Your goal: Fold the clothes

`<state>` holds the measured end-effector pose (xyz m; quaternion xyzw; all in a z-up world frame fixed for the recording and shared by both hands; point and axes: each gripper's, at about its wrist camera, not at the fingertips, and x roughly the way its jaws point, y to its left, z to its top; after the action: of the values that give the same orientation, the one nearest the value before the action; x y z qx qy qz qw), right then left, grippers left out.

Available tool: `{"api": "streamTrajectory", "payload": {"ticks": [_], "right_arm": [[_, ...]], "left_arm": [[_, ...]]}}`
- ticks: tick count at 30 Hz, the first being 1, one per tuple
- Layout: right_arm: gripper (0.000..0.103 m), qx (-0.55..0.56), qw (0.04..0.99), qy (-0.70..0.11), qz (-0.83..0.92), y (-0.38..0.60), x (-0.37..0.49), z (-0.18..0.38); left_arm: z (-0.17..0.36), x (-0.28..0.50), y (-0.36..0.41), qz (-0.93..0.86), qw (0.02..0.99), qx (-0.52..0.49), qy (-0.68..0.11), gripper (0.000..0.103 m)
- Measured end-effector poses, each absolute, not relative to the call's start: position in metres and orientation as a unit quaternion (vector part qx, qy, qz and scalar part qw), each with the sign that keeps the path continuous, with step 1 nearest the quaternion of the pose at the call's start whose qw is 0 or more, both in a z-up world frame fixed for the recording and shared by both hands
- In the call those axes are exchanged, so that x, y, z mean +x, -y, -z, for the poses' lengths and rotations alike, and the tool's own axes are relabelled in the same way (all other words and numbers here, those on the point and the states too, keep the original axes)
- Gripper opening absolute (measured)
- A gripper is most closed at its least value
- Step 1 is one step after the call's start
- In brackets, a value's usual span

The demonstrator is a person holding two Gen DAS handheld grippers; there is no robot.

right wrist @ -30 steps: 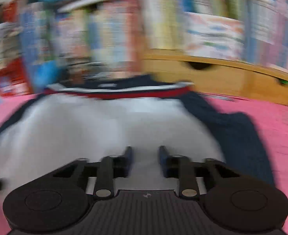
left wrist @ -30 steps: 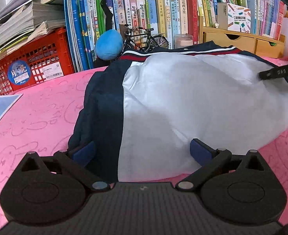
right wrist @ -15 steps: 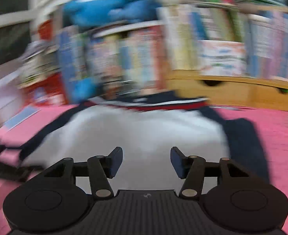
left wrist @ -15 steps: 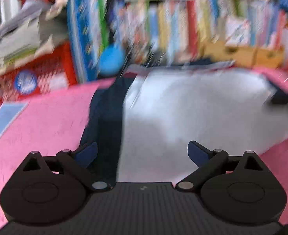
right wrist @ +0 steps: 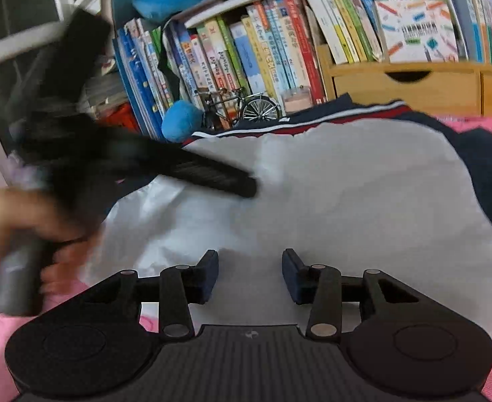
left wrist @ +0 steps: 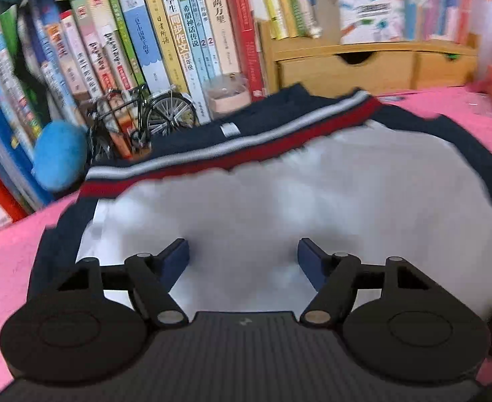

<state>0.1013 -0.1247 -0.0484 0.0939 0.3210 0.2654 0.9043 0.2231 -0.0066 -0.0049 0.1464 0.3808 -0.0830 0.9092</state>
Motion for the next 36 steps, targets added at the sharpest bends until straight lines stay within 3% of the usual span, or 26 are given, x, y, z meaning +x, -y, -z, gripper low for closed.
{"api": "streamTrajectory", "payload": {"ticks": [7, 9, 10, 14, 17, 19, 25, 30, 33, 36], "right_arm": [[0.044, 0.093, 0.903, -0.324, -0.267, 0.126, 0.100, 0.049], [0.044, 0.092, 0.903, -0.325, -0.267, 0.126, 0.100, 0.049], [0.045, 0.091, 0.903, -0.325, -0.267, 0.126, 0.099, 0.049], [0.046, 0.086, 0.903, -0.325, -0.267, 0.124, 0.100, 0.048], [0.055, 0.093, 0.898, -0.325, -0.281, 0.126, 0.101, 0.048], [0.066, 0.103, 0.893, -0.324, -0.296, 0.129, 0.102, 0.049], [0.068, 0.151, 0.894, -0.299, -0.296, 0.150, 0.103, 0.045], [0.073, 0.168, 0.914, -0.243, -0.280, 0.175, 0.094, 0.033], [0.077, 0.084, 0.925, -0.209, -0.305, 0.170, 0.084, 0.016], [0.077, -0.092, 0.920, -0.189, -0.329, 0.150, 0.061, -0.004]], "left_arm": [[0.015, 0.283, 0.010, 0.037, 0.915, 0.135, -0.378, 0.085], [0.018, 0.291, 0.005, 0.031, 0.917, 0.134, -0.375, 0.101], [0.019, 0.295, 0.001, 0.027, 0.918, 0.125, -0.376, 0.103], [0.018, 0.305, -0.016, 0.033, 0.918, 0.072, -0.388, 0.103], [0.008, 0.296, -0.013, 0.019, 0.921, 0.070, -0.382, 0.098], [-0.007, 0.275, -0.012, 0.028, 0.934, 0.060, -0.350, 0.096], [-0.049, 0.173, -0.030, 0.115, 0.947, 0.142, -0.263, 0.099], [-0.049, 0.072, -0.061, 0.156, 0.943, 0.196, -0.218, 0.100], [-0.035, 0.025, -0.068, 0.183, 0.940, 0.222, -0.183, 0.103], [-0.025, 0.020, -0.056, 0.206, 0.928, 0.260, -0.170, 0.103]]}}
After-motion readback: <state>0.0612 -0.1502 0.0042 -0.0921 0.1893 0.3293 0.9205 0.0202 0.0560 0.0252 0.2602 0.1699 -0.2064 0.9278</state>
